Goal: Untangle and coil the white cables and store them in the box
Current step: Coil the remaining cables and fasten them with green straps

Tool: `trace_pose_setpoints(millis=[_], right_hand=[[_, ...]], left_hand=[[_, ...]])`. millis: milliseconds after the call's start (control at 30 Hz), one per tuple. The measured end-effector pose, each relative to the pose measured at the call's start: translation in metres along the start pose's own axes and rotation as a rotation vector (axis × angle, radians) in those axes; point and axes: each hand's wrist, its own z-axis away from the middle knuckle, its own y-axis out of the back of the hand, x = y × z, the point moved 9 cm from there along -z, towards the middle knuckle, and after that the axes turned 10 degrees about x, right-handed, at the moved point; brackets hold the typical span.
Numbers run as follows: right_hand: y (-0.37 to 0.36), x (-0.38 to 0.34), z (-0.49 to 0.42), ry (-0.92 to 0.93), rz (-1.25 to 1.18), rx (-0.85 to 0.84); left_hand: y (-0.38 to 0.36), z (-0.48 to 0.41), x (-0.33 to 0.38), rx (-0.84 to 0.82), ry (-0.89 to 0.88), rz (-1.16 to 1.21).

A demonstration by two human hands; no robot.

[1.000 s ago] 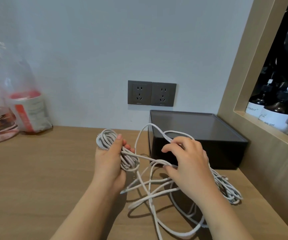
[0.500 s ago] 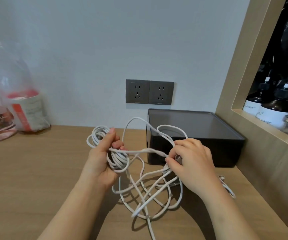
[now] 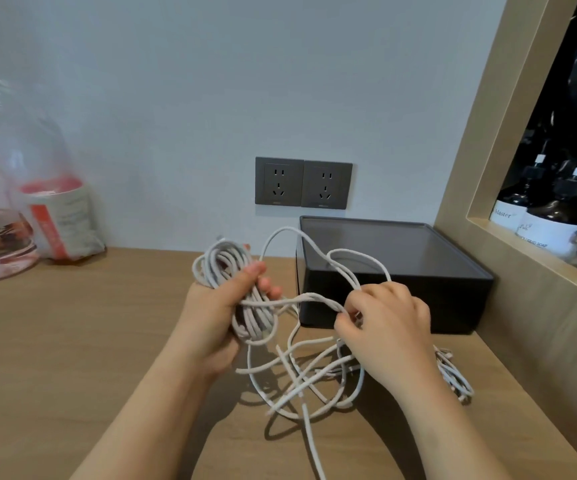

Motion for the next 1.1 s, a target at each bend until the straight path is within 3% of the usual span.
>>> trace_pose_setpoints(millis=[200,300,500,633,800,1100], right_hand=[[-0.013,-0.003,-0.002,0.001,0.028,-0.113],[-0.012,0.002,-0.002,-0.020,0.003,-0.120],[-0.004,0.009,-0.002,-0.057,-0.023,-0.048],[0.006,0.010,-0.002,-0.070,0.012,0.048],[0.000,-0.022,0.000,0.219,-0.014,0.146],[0.007,-0.012,-0.003,0.103,-0.222,0.175]], left_hand=[[0.002,-0.010,-0.009,0.040,0.171,0.533],[0.010,-0.014,-0.008,0.058,0.159,0.601],[0.017,-0.013,0.001,0.085,0.073,0.346],[0.008,-0.005,0.017,0.036,-0.221,-0.011],[0.007,-0.002,0.019,0.104,-0.316,-0.071],[0.009,-0.002,0.021,0.076,-0.360,-0.236]])
